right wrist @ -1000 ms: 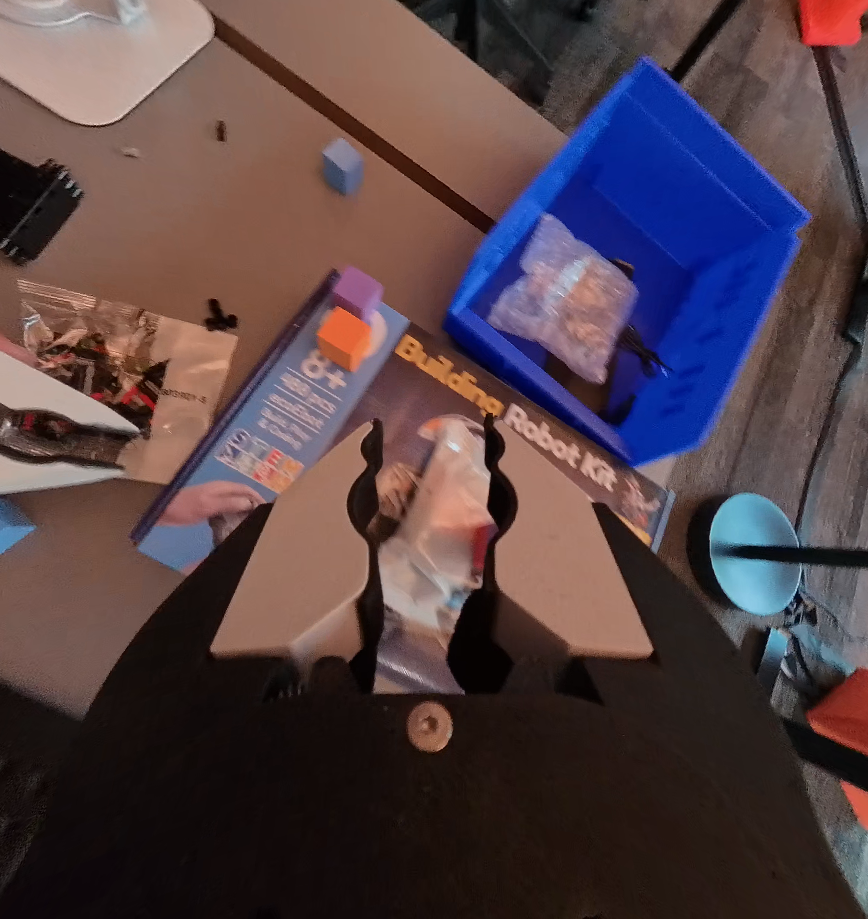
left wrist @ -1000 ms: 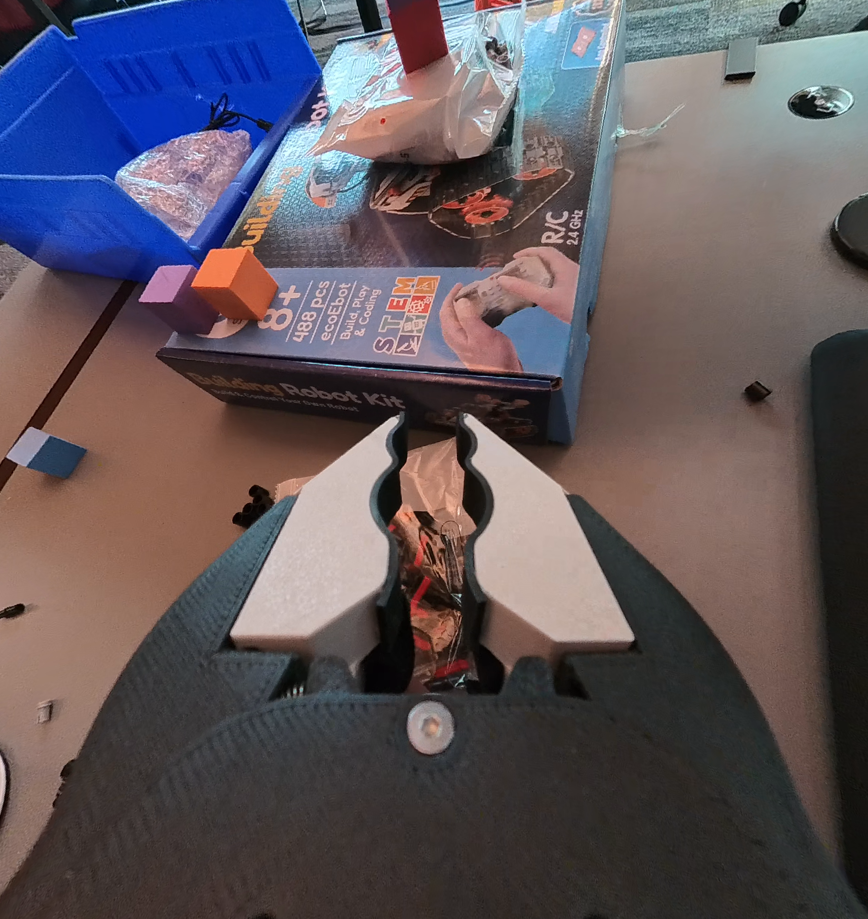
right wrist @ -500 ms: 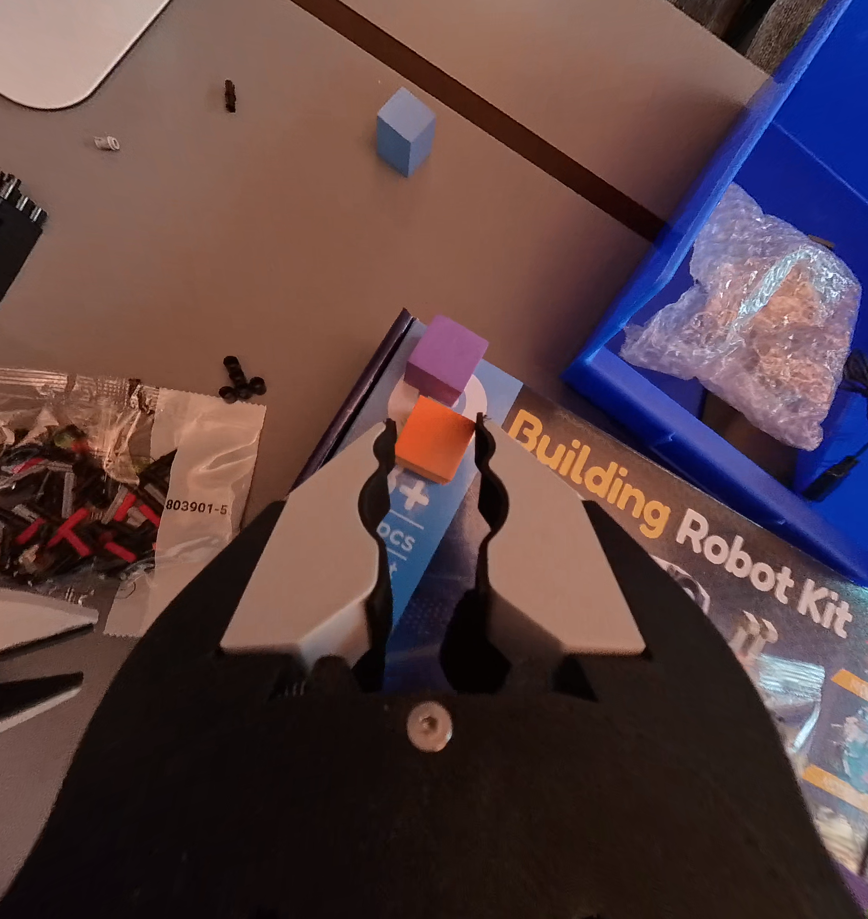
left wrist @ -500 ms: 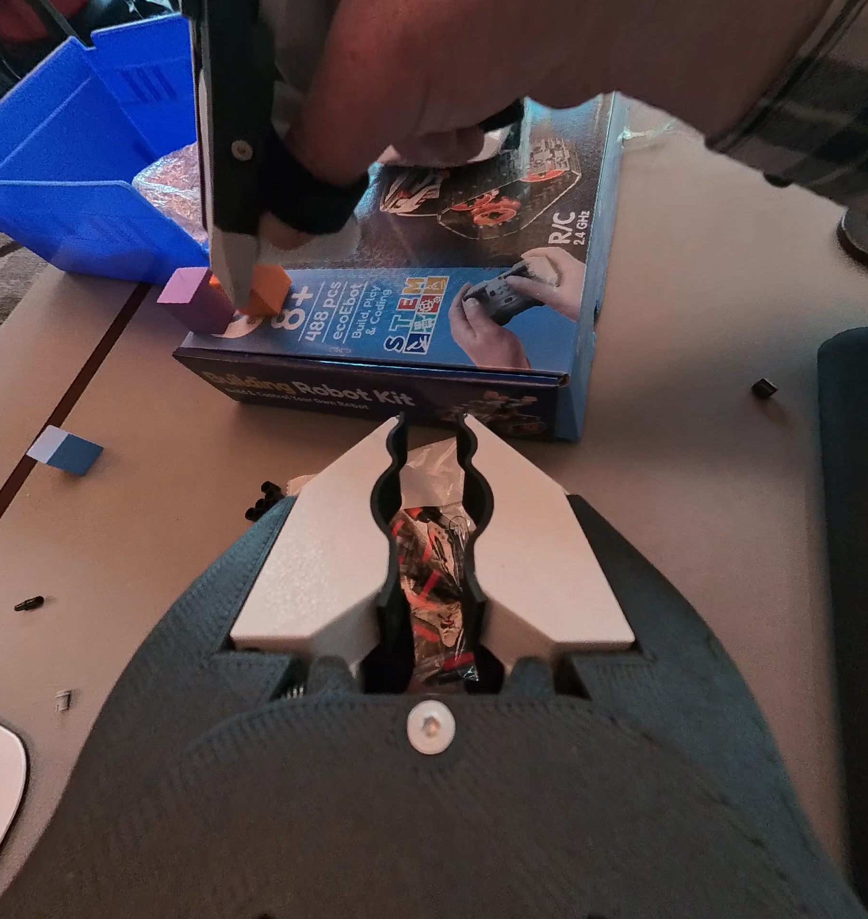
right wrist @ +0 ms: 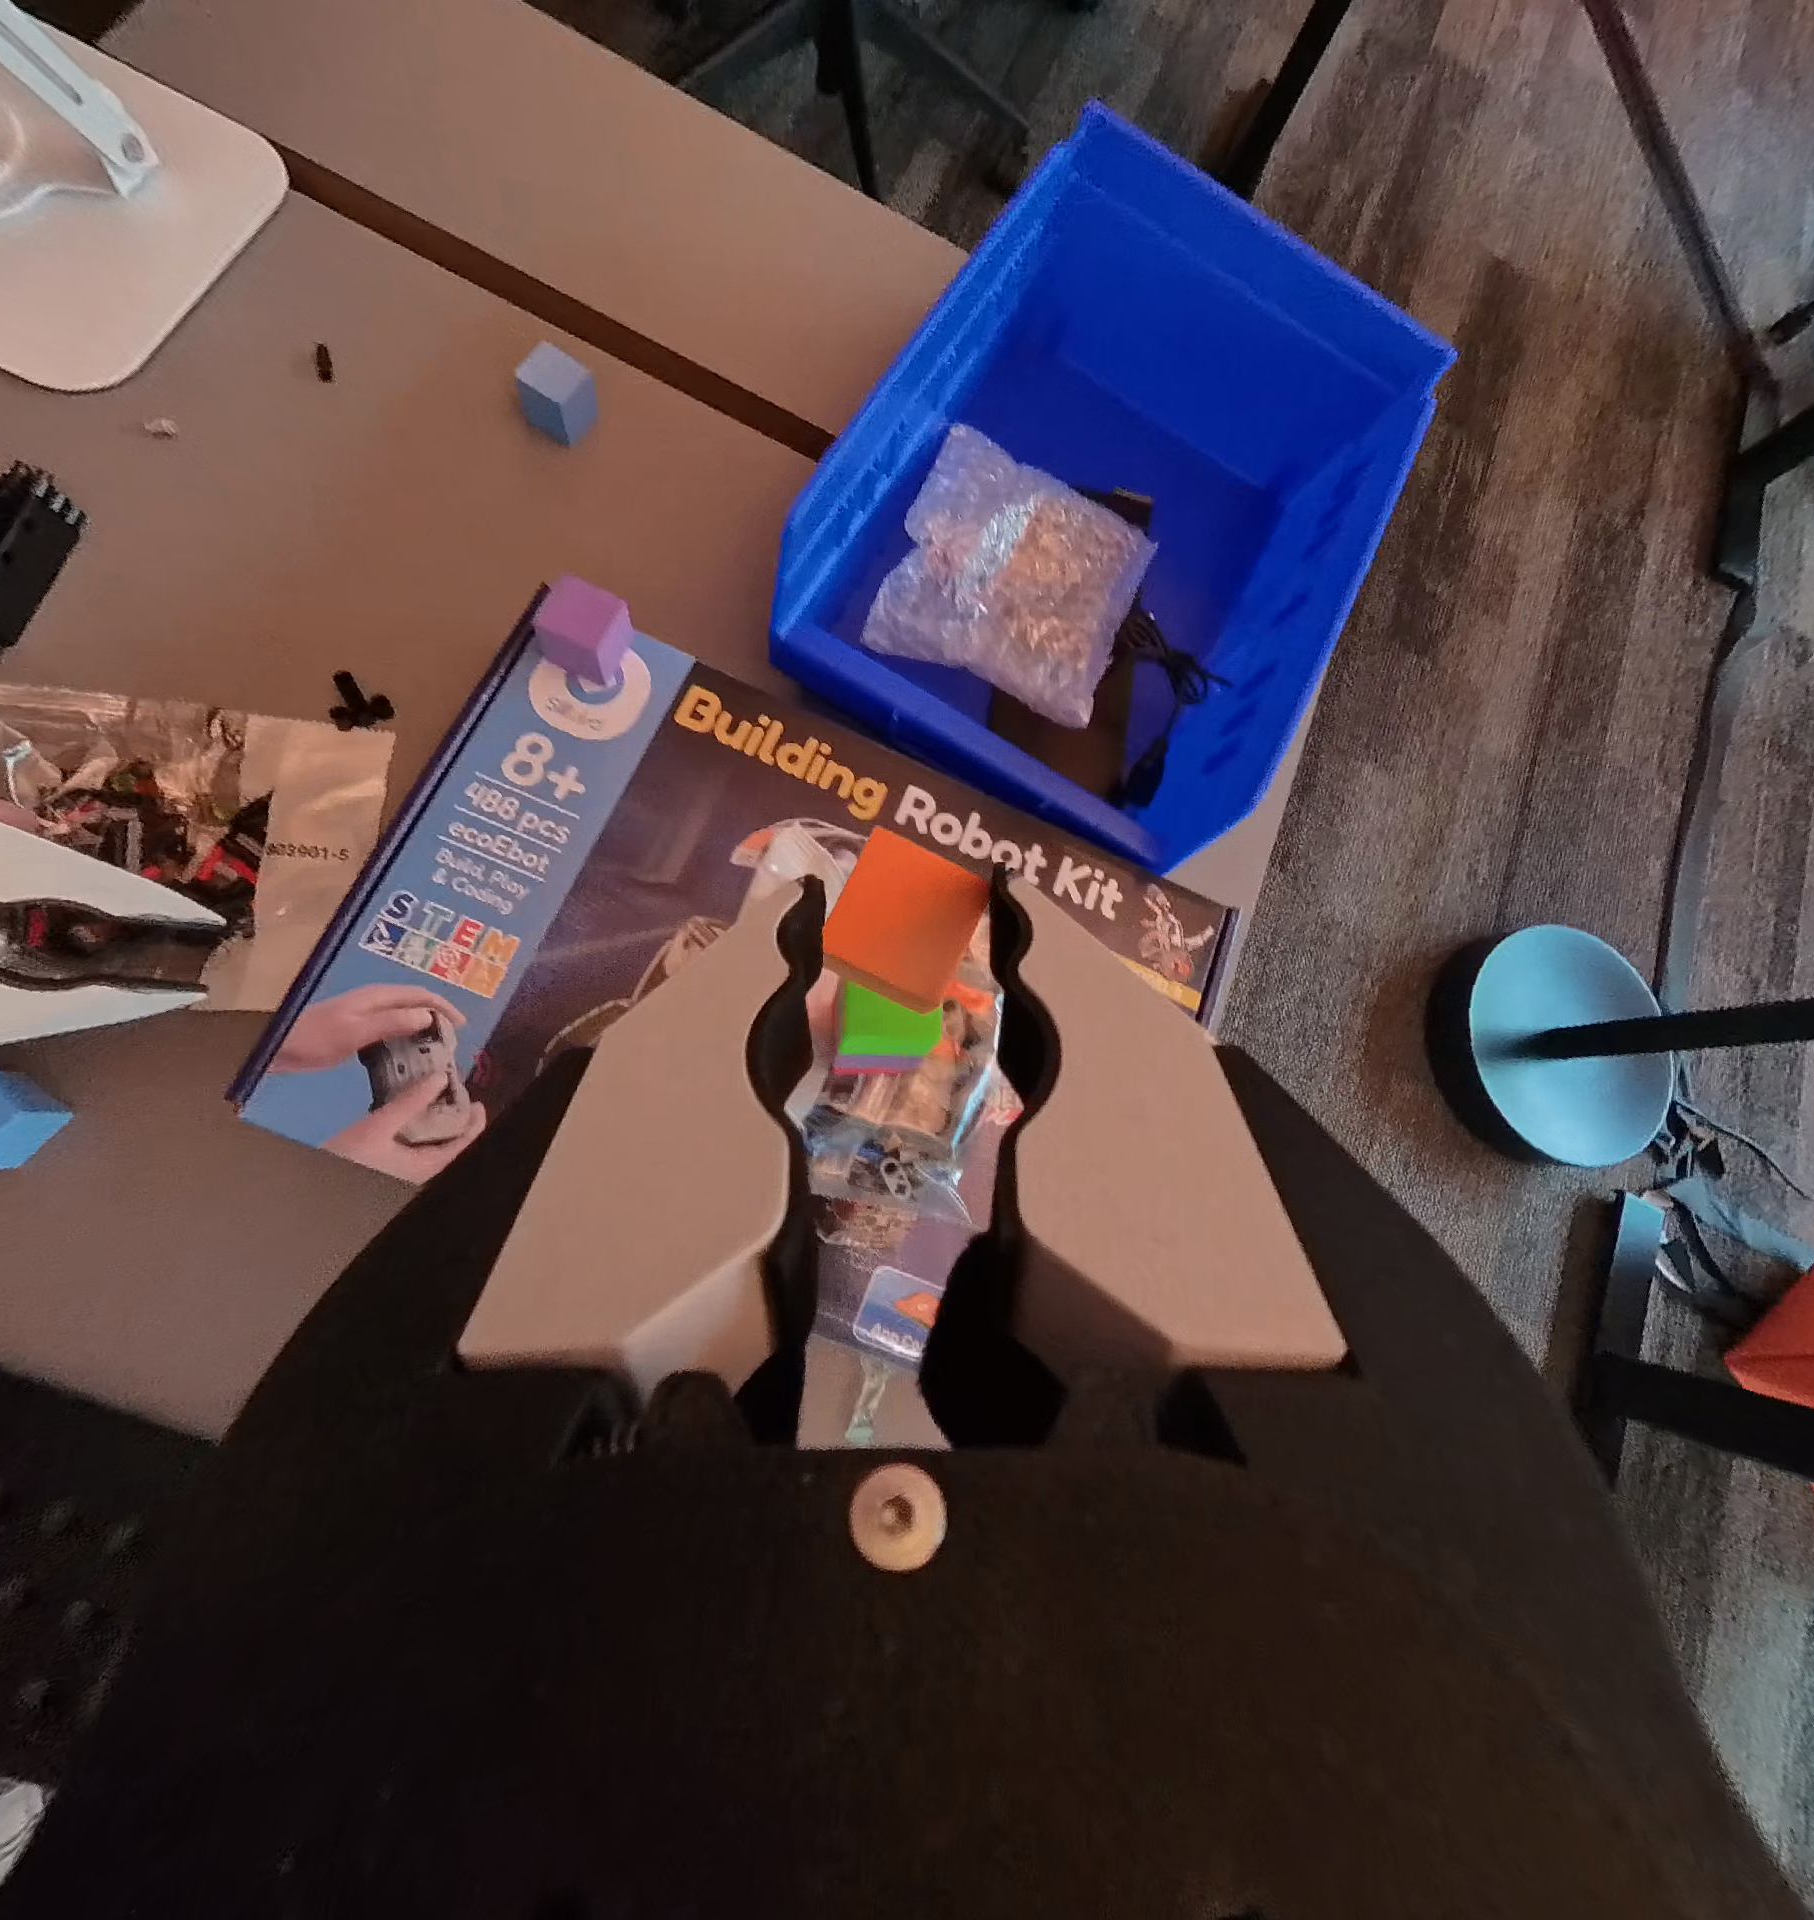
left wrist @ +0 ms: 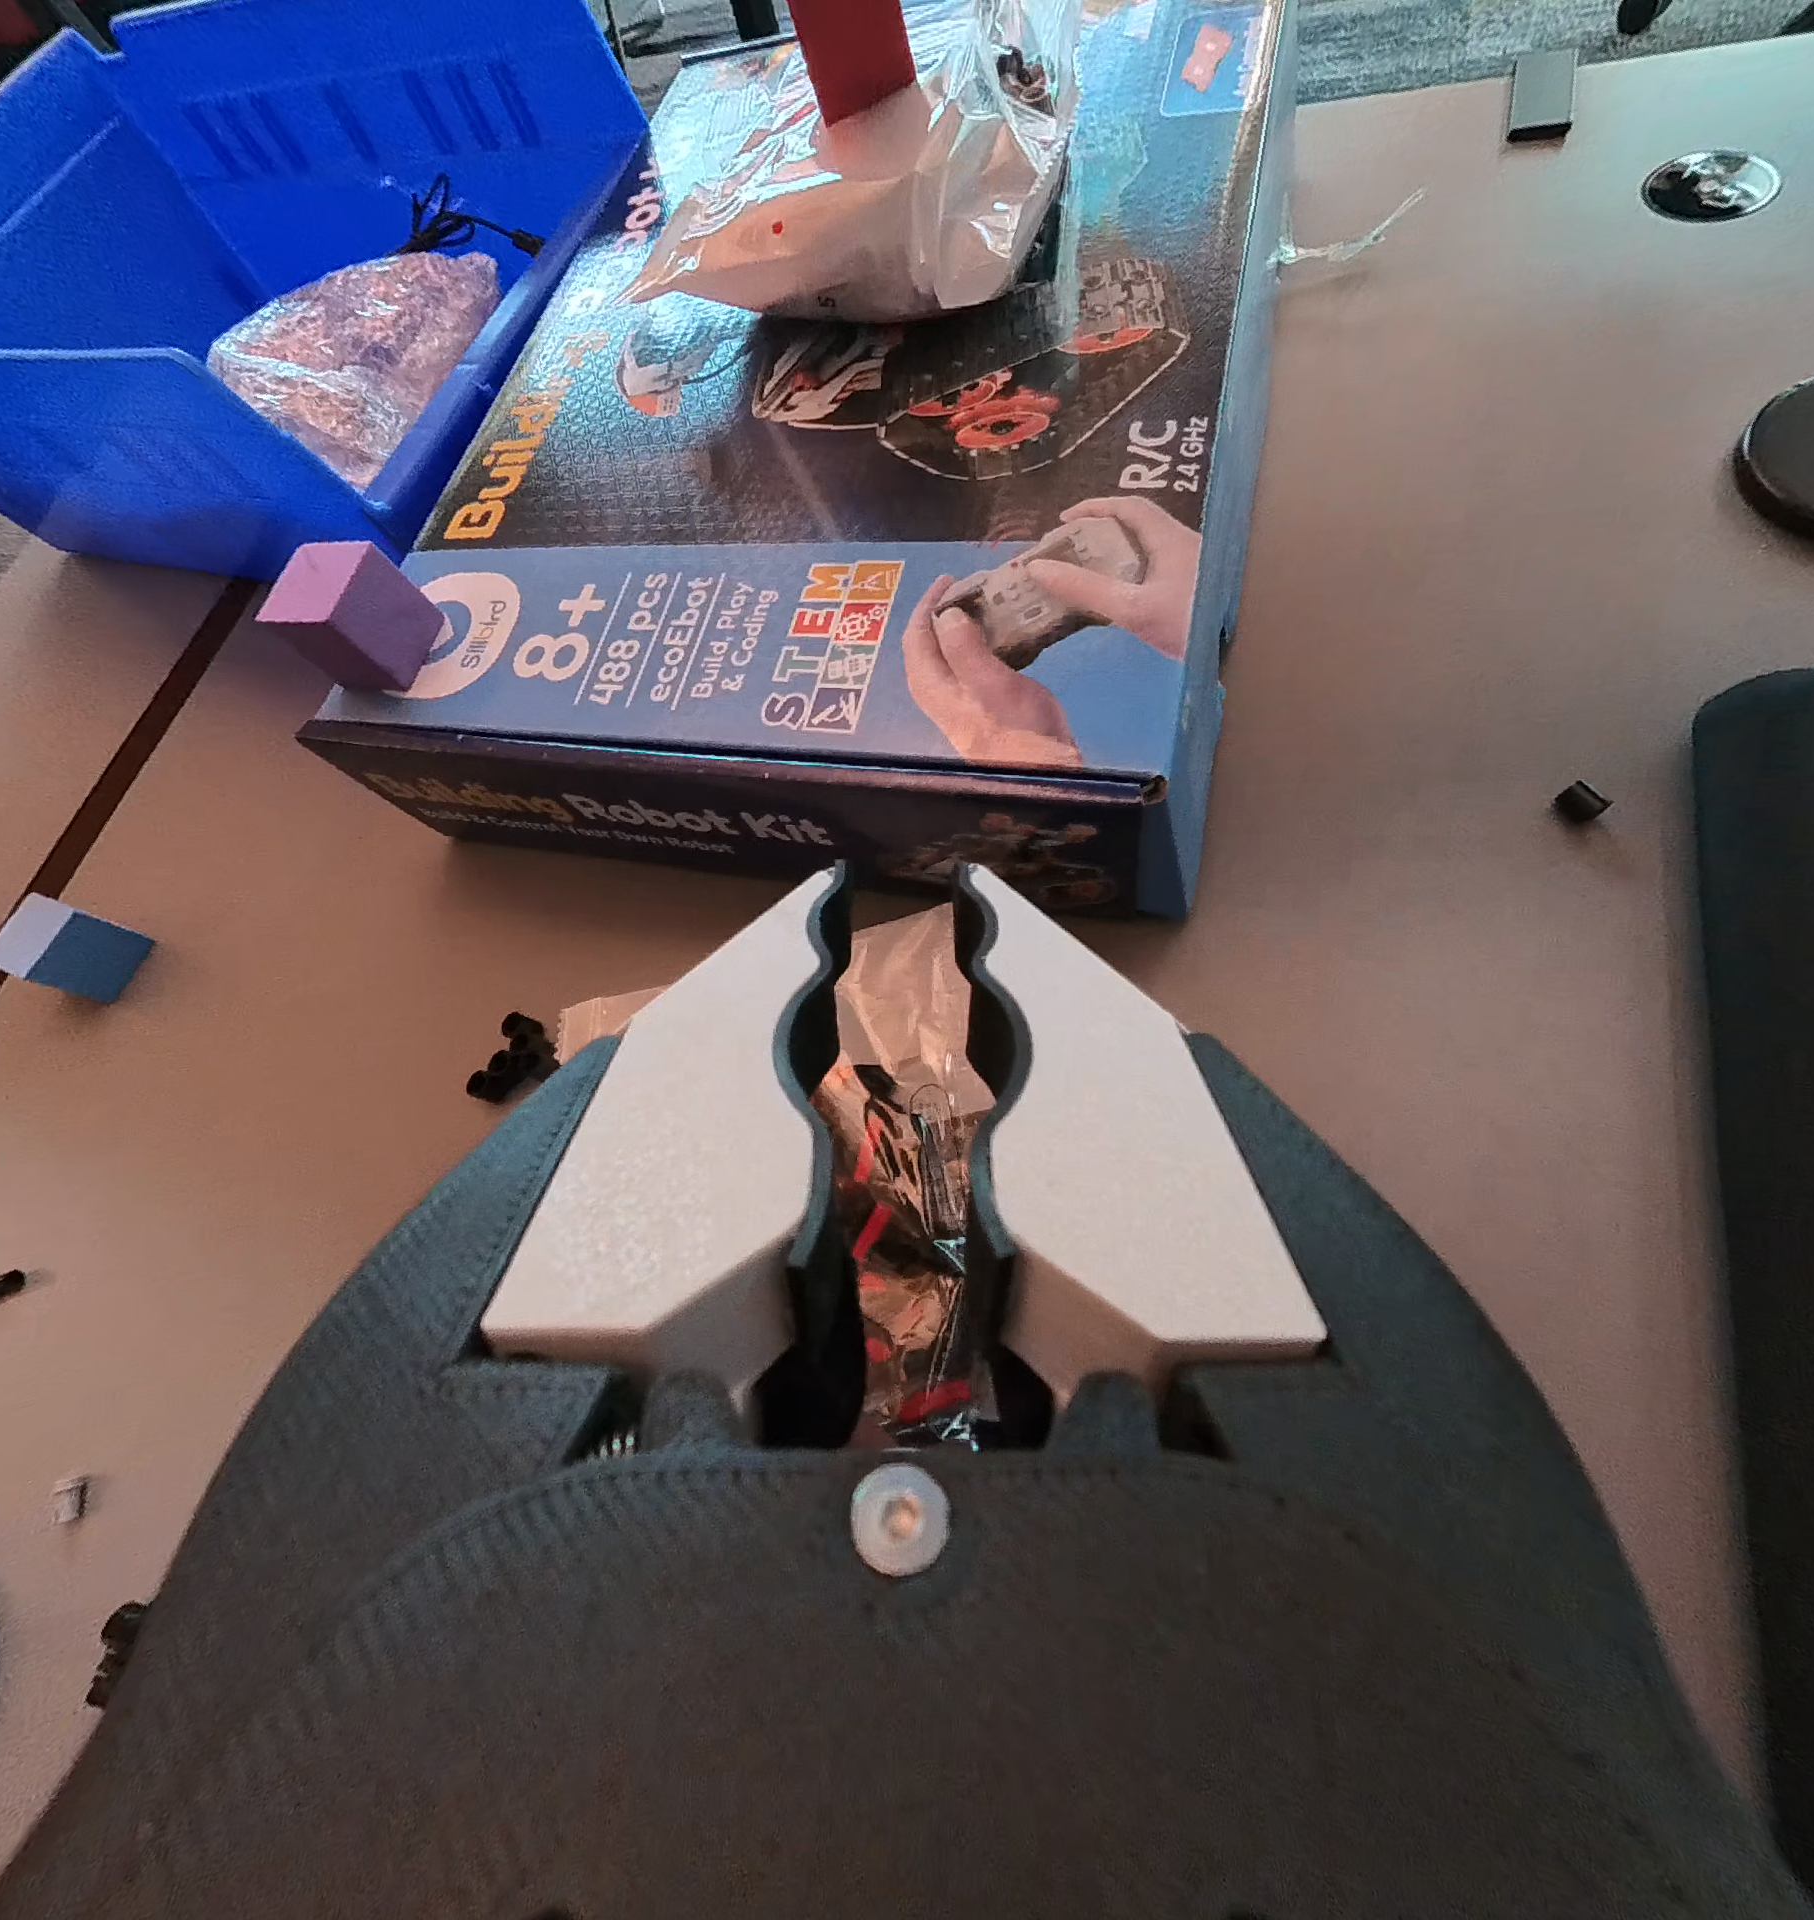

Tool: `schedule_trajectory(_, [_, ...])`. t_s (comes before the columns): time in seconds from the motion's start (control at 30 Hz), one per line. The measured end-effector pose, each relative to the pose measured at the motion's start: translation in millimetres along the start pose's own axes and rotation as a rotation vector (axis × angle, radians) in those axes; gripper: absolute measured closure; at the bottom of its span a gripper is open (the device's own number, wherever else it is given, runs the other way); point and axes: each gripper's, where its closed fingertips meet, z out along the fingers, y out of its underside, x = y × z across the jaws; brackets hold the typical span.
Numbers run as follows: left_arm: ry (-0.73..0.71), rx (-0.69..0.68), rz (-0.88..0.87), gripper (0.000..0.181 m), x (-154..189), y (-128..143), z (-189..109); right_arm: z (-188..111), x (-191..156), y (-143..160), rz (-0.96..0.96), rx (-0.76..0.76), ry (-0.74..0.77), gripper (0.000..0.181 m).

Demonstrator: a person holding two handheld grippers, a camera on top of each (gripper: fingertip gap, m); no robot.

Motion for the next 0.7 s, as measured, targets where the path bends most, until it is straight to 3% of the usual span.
schedule_trajectory(0.43, [0.003, -0.013, -0.001, 0.163, 0, 4, 3, 24, 2, 34, 0.031, -0.093, -0.054, 0.150])
schedule_trajectory(0.7, [0.006, -0.018, -0.003, 0.163, 0, 5, 3, 19, 3, 30, 0.026, -0.083, -0.045, 0.150])
